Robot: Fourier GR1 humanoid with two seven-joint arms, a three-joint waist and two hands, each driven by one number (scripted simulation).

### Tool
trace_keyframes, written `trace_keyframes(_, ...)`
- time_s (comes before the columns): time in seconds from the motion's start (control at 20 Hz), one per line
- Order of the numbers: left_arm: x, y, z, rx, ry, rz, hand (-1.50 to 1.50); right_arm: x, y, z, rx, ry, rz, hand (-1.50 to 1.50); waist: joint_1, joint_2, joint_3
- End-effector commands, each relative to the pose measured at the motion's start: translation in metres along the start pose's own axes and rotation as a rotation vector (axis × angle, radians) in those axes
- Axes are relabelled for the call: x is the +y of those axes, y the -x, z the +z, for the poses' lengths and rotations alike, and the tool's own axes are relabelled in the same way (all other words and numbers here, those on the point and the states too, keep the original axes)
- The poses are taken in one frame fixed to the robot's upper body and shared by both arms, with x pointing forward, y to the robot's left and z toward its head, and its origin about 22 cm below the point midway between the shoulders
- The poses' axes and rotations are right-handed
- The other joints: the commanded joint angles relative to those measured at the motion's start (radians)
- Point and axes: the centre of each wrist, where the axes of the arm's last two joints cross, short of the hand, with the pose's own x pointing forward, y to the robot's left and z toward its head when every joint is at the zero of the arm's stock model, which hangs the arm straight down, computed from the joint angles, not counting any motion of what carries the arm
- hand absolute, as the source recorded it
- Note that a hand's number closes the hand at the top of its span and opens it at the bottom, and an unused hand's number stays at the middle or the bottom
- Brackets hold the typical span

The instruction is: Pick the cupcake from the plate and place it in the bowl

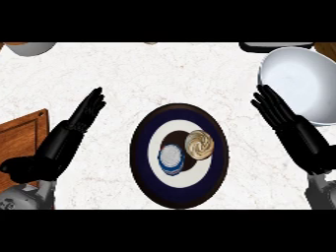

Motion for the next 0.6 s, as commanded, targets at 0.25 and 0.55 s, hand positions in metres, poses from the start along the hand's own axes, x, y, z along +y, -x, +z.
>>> trace_keyframes(0.25,-0.001,0.025,0.007,0.164,-0.137,0.189,0.0,0.005,-0.031,0.013,-0.065,0.414,0.517,1.5,-0.012,-0.018,-0.018)
trace_keyframes(0.55,-0.022,0.032,0.007,0.188,-0.116,0.258,0.0,0.06,0.012,0.041,-0.064,0.685,0.606,-1.5,0.0,-0.011,-0.013)
